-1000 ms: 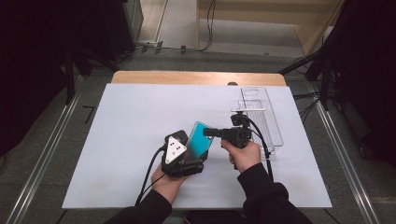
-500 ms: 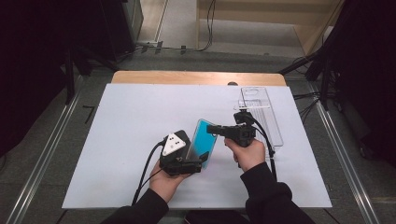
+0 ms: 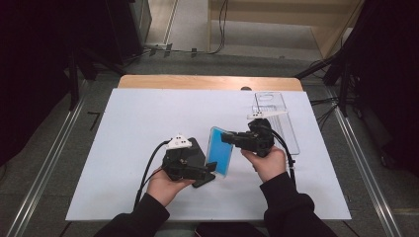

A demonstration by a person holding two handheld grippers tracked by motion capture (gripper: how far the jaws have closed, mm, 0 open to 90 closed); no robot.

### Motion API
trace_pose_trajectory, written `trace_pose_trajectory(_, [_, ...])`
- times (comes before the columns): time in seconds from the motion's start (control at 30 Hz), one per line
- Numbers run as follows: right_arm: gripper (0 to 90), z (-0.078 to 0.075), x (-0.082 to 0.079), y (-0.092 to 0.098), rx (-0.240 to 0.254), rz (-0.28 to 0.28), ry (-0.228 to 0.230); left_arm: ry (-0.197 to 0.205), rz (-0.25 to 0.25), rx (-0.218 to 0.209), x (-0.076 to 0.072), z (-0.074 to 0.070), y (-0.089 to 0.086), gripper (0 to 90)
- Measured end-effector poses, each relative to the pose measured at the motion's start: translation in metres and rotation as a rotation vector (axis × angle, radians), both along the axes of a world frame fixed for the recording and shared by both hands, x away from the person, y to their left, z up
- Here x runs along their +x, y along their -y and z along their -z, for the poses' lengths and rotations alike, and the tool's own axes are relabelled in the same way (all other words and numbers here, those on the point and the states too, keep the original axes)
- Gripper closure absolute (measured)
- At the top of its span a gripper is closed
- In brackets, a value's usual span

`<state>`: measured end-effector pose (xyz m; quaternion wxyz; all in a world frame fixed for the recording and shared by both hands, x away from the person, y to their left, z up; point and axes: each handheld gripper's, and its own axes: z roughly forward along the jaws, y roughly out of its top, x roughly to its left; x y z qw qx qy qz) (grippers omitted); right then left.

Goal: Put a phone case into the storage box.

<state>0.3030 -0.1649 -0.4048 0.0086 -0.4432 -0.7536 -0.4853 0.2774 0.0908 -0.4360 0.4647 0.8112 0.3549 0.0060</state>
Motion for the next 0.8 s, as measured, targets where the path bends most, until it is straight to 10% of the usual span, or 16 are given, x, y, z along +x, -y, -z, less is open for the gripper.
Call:
trace_pose_trajectory(0.43, [76.7, -0.005, -0.002, 0.006, -0.040, -0.138, 0.074, -0.024, 0.102, -0.009, 0.013, -0.014, -0.012, 15.1])
trace_pose_trajectory(0.8, [76.6, -0.006, -0.003, 0.008, -0.036, -0.256, 0.100, 0.030, 0.161, 0.003, 0.019, -0.027, -0.018, 15.1])
